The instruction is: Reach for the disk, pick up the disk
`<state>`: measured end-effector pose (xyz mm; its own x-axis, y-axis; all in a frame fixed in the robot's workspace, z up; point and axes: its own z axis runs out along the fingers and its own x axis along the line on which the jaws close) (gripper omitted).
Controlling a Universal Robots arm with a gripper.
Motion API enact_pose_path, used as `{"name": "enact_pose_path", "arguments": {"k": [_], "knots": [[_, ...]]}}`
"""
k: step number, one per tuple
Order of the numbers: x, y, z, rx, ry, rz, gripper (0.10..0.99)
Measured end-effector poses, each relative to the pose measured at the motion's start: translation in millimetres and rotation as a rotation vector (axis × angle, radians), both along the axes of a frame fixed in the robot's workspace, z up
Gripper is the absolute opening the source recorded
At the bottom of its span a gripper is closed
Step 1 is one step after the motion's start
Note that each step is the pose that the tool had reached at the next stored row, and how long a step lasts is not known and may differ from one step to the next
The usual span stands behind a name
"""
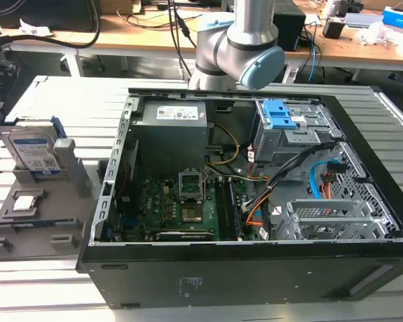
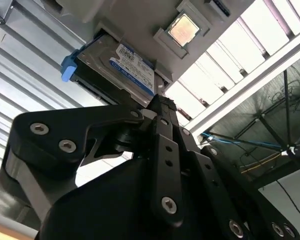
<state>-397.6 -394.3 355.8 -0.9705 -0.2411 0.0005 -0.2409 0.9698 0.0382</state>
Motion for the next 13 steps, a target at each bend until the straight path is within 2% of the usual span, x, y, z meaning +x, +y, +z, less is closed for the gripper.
{"name": "enact_pose_path", "arguments": {"k": [1,4,7,13], "knots": [[0.0,0.0,0.0,0.000,0.0000,0.013,0.106],[0.0,0.0,0.0,0.000,0.0000,0.104,0.106],[0.0,0.0,0.0,0.000,0.0000,0.146,0.106],[0.0,0.0,0.0,0.000,0.0001,0.263,0.106]]}}
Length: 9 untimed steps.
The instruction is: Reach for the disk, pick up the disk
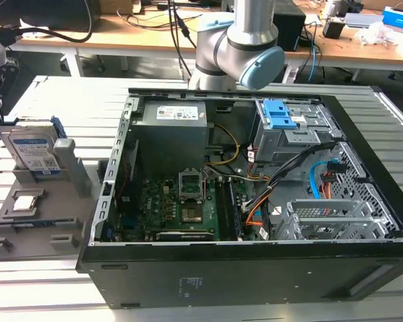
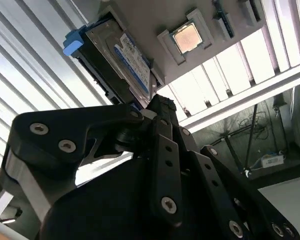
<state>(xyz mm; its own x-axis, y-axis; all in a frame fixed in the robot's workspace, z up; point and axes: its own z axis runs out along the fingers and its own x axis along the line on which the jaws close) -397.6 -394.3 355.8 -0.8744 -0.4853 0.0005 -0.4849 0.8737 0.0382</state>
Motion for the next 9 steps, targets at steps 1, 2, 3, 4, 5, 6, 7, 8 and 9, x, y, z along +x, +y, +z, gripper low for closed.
{"name": "enact_pose_path", "arguments": {"k": [1,2,3,4,5,6,7,8,9], "knots": [[0.0,0.0,0.0,0.000,-0.0001,0.021,0.106],[0.0,0.0,0.0,0.000,0.0000,0.037,0.106],[0.0,0.0,0.0,0.000,0.0000,0.049,0.106],[0.0,0.0,0.0,0.000,0.0000,0.073,0.106],[0.0,0.0,0.0,0.000,0.0000,0.083,0.106],[0.0,0.0,0.0,0.000,-0.0001,0.093,0.106],[0.0,0.0,0.0,0.000,0.0000,0.117,0.106],[0.0,0.0,0.0,0.000,0.0000,0.144,0.106],[0.0,0.0,0.0,0.000,-0.0001,0.166,0.106]]}}
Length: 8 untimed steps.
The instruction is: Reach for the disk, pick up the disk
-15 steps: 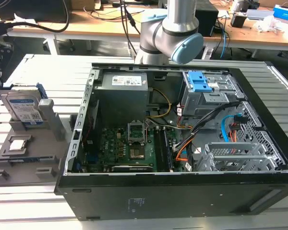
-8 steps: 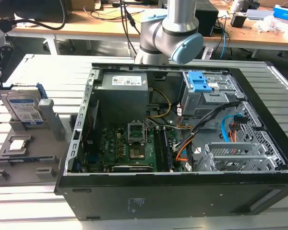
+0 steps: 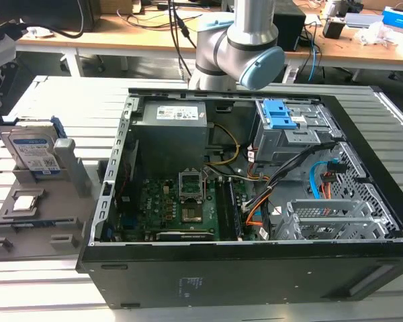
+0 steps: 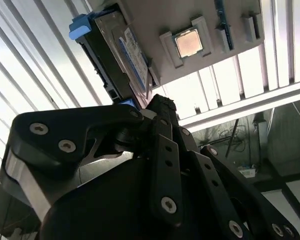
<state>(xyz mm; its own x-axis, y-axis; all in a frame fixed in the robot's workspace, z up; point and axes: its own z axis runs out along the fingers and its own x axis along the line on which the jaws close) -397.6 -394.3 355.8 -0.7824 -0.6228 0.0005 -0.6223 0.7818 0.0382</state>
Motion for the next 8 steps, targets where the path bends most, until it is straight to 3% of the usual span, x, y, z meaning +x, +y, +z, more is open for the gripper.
{"name": "enact_pose_path", "arguments": {"k": [8], "knots": [[0.0,0.0,0.0,0.000,0.0000,0.109,0.106]]}}
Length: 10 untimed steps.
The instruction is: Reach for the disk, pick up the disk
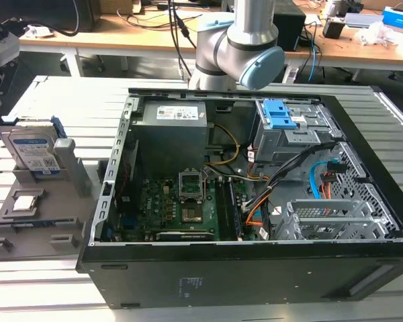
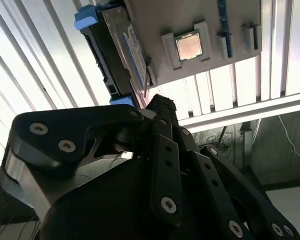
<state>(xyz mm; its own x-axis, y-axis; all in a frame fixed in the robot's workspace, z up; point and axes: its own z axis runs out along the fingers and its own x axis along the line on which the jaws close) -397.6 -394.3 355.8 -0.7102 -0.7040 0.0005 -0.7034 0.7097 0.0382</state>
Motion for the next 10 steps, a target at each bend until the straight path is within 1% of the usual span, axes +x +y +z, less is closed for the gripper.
{"name": "enact_pose_path", "arguments": {"k": [2,10], "knots": [[0.0,0.0,-0.1,0.000,-0.0001,0.037,0.106],[0.0,0.0,0.0,0.000,0.0000,0.142,0.106]]}}
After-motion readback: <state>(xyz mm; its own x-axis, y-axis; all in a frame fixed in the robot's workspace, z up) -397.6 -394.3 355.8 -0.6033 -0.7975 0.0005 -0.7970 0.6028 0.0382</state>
